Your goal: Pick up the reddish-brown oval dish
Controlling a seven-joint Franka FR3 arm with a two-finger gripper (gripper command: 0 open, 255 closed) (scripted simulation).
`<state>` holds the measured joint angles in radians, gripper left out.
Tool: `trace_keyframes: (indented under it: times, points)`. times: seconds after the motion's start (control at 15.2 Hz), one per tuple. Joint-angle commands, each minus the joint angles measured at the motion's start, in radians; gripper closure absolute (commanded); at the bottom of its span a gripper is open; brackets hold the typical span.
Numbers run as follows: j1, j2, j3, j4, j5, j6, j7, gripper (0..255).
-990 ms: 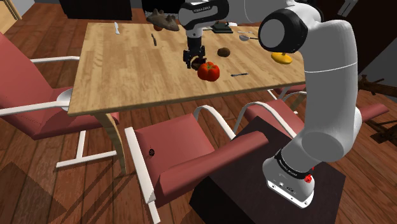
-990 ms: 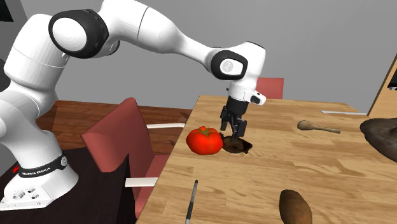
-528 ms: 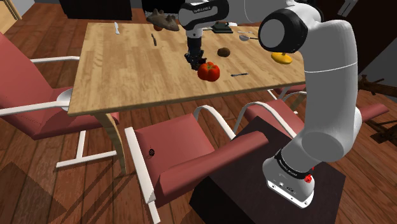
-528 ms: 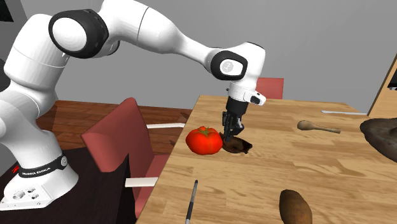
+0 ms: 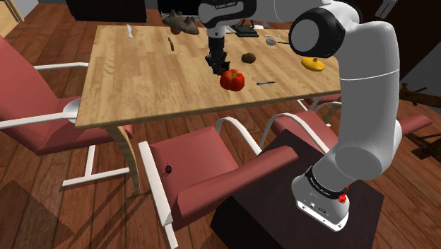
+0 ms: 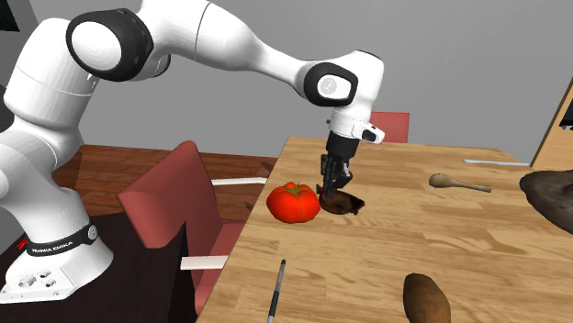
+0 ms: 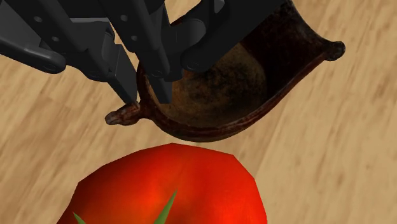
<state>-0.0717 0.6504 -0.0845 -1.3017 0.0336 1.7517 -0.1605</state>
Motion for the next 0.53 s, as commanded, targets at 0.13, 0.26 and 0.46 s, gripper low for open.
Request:
trace_keyframes:
  times: [0.13,0.26,0.46]
  points:
    - [-0.002,-0.009,-0.001,0.040,-0.001,-0.049,-0.001,255]
    - [-0.002,-0.014,-0.001,0.059,-0.001,-0.073,-0.001,255]
    - [-0.003,-0.020,-0.002,0.090,-0.002,-0.110,-0.001,255]
